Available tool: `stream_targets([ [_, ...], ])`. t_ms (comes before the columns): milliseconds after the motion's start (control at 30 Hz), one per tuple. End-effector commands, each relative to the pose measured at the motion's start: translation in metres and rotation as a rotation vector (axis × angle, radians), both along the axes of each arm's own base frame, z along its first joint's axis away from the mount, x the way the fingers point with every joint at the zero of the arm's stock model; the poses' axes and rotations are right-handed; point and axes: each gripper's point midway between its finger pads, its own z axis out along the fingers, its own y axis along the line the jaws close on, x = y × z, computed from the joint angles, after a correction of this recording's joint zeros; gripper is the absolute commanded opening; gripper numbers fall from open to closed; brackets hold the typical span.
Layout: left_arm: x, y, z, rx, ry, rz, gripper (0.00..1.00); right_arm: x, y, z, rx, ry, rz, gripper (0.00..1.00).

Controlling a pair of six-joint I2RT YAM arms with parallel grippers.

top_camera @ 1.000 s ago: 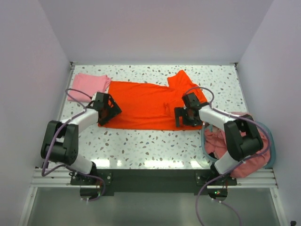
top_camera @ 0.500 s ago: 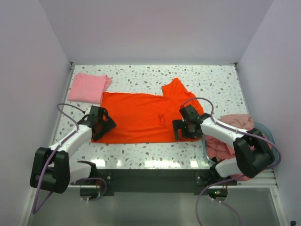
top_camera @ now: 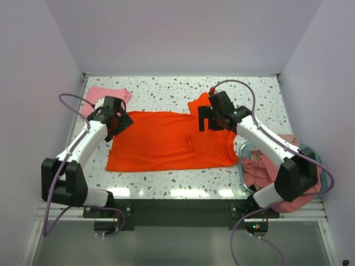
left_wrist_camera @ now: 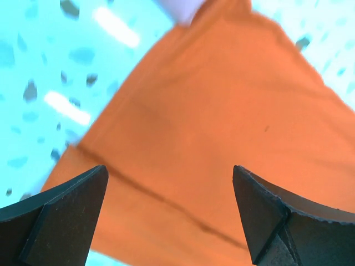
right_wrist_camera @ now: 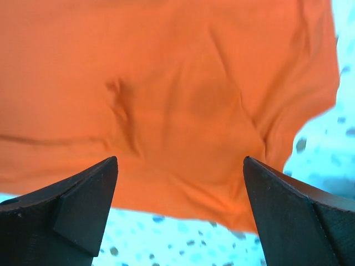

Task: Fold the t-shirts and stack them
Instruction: Fold the tshirt

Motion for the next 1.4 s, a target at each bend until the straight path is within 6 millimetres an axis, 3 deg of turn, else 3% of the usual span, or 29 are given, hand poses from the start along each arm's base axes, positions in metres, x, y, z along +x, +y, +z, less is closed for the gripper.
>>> stream_targets([
  [0, 0.040, 0.018, 0.013, 0.072, -0.019, 0.034, 1.00, 0.046, 0.000, 0.014, -0.020, -0.055, -0.039, 0.99],
  [33, 0.050, 0.017, 0.014, 0.077, -0.022, 0.031, 1.00, 0.058, -0.002, 0.013, -0.024, -0.058, -0.047, 0.99],
  [67, 0.068, 0.015, 0.011, 0.073, -0.016, 0.021, 1.00, 0.073, 0.003, 0.027, -0.007, -0.092, -0.050, 0.98],
  [100, 0.079, 0.013, 0.011, 0.072, -0.026, 0.016, 1.00, 0.083, 0.005, 0.014, -0.022, -0.068, -0.051, 0.99],
  [133, 0.088, 0.011, 0.010, 0.071, -0.025, 0.003, 1.00, 0.092, 0.004, 0.016, -0.027, -0.076, -0.050, 0.99],
  [167, 0.106, 0.009, 0.007, 0.070, -0.029, -0.001, 1.00, 0.105, 0.008, 0.027, -0.016, -0.107, -0.053, 0.99],
  [233, 0.123, 0.003, 0.004, 0.057, -0.031, -0.029, 0.97, 0.123, 0.008, 0.016, -0.028, -0.095, -0.056, 0.99],
  [300, 0.143, -0.003, -0.001, 0.049, -0.033, -0.042, 0.92, 0.141, 0.009, 0.021, -0.015, -0.113, -0.066, 0.99],
  [333, 0.147, -0.005, -0.004, 0.045, -0.031, -0.052, 0.90, 0.150, 0.005, 0.008, -0.024, -0.090, -0.080, 0.99],
  [367, 0.155, -0.005, -0.012, 0.048, -0.021, -0.050, 0.89, 0.162, 0.004, 0.017, -0.010, -0.115, -0.092, 0.99],
  [567, 0.168, -0.002, -0.046, 0.072, 0.067, -0.020, 0.81, 0.207, 0.000, 0.003, -0.012, -0.140, -0.100, 0.99],
  [700, 0.178, -0.004, -0.060, 0.077, 0.070, -0.002, 0.72, 0.221, 0.005, -0.006, -0.029, -0.148, -0.070, 0.99],
  [833, 0.184, -0.005, -0.074, 0.076, 0.097, 0.041, 0.70, 0.225, 0.007, -0.019, -0.036, -0.142, -0.049, 0.99],
  [1000, 0.182, -0.005, -0.078, 0.076, 0.116, 0.073, 0.70, 0.233, 0.010, -0.030, -0.052, -0.153, -0.021, 0.99],
  [1167, 0.181, 0.001, -0.070, 0.097, 0.120, 0.131, 0.70, 0.246, 0.014, -0.037, -0.071, -0.172, 0.012, 0.99],
  [1333, 0.177, 0.005, -0.080, 0.121, 0.165, 0.177, 0.67, 0.275, 0.022, -0.038, -0.066, -0.238, 0.030, 0.99],
  [1367, 0.173, 0.006, -0.083, 0.126, 0.188, 0.178, 0.65, 0.279, 0.025, -0.053, -0.071, -0.222, 0.037, 0.99],
])
